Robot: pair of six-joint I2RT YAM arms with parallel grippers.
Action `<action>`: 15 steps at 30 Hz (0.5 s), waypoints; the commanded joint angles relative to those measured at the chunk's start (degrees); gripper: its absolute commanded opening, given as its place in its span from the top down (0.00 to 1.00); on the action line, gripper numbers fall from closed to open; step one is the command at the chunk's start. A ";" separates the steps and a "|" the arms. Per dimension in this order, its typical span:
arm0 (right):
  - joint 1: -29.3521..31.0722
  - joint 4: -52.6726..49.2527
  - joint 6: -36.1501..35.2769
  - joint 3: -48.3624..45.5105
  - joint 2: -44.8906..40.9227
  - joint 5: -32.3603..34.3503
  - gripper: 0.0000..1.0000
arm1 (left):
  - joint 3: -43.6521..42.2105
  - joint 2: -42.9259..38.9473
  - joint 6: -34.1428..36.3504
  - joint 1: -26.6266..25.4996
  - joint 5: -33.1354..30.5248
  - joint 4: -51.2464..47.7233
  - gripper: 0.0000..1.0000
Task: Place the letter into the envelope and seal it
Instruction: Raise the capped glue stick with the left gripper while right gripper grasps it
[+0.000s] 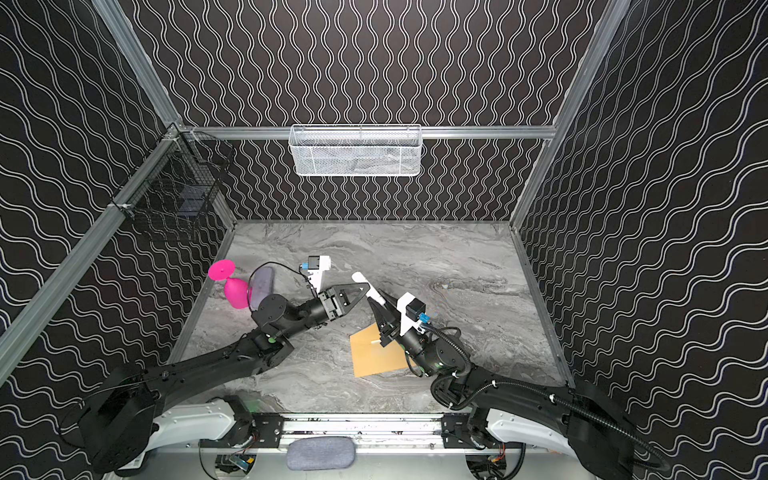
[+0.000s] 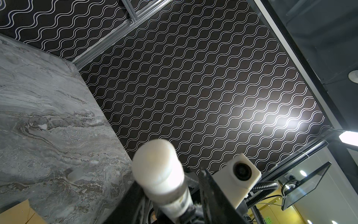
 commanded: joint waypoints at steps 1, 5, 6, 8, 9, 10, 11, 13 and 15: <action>0.32 0.34 -0.78 0.19 0.81 0.99 1.00 | 0.39 -0.55 0.86 0.25 0.43 2.25 0.56; 0.68 0.60 -0.84 0.34 2.13 1.08 1.00 | 0.39 -0.62 1.13 0.32 0.45 2.19 0.59; 0.74 0.78 -0.89 0.34 2.39 1.10 1.00 | 0.39 -0.52 1.00 0.31 0.49 2.26 0.60; 0.96 1.25 -1.11 0.34 2.93 1.23 1.00 | 0.48 -0.49 0.99 0.34 0.83 2.35 0.62; 0.91 1.48 -1.18 0.35 3.17 1.25 1.00 | 0.48 -0.33 0.97 0.34 0.93 2.30 0.64; 1.03 1.51 -1.37 0.42 3.36 1.17 1.00 | 0.48 -0.41 1.06 0.40 0.93 2.21 0.64; 1.05 1.50 -1.45 0.50 3.55 1.17 1.00 | 0.54 -0.44 1.23 0.43 1.02 2.16 0.65; 1.10 1.59 -1.54 0.60 3.88 1.08 1.00 | 0.62 -0.69 1.61 0.43 1.11 1.49 0.65; 1.16 1.72 -1.45 0.63 4.26 1.08 1.00 | 0.57 -1.12 2.01 0.46 1.11 0.95 0.66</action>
